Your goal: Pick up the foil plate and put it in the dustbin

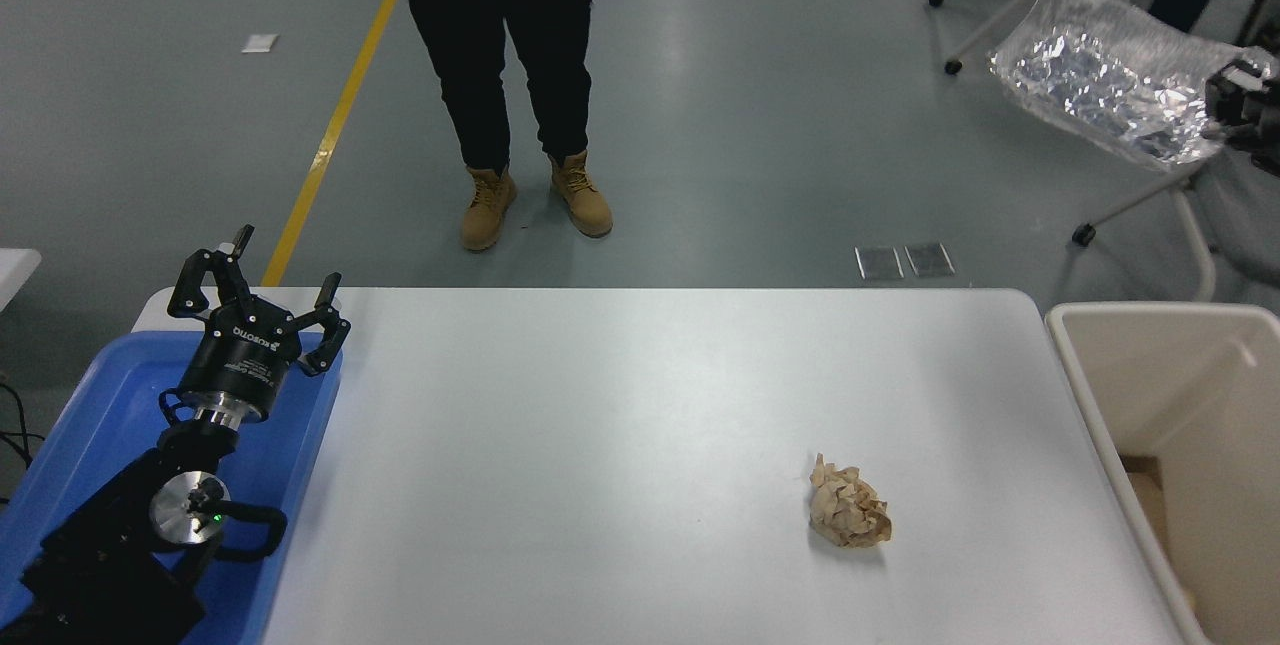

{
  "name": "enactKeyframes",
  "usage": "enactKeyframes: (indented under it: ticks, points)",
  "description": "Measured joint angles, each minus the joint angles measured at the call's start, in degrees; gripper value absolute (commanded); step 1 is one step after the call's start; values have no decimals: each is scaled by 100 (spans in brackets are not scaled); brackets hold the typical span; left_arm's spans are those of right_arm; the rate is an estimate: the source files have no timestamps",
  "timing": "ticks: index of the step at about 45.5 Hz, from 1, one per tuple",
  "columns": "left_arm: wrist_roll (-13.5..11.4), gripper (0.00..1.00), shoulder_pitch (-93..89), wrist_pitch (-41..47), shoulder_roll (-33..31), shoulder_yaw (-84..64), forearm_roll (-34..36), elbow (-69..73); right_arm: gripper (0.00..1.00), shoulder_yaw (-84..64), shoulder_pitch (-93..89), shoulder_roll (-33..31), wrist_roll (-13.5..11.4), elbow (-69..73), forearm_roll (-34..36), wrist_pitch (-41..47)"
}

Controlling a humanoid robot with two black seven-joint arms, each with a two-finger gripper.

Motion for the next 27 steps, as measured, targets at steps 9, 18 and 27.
enactKeyframes:
  ticks: [9,18,27]
  points:
    - [-1,98,0,-1,0,0,-2,-2,0,182,-1237,86,-3,-1141,364,-179]
    - [-5,98,0,-2,-2,0,0,-1,0,756,-2383,224,-6,-1877,504,-545]
    - [-7,98,0,-7,0,0,-1,-2,0,1235,-3313,406,-4,-2214,558,-946]
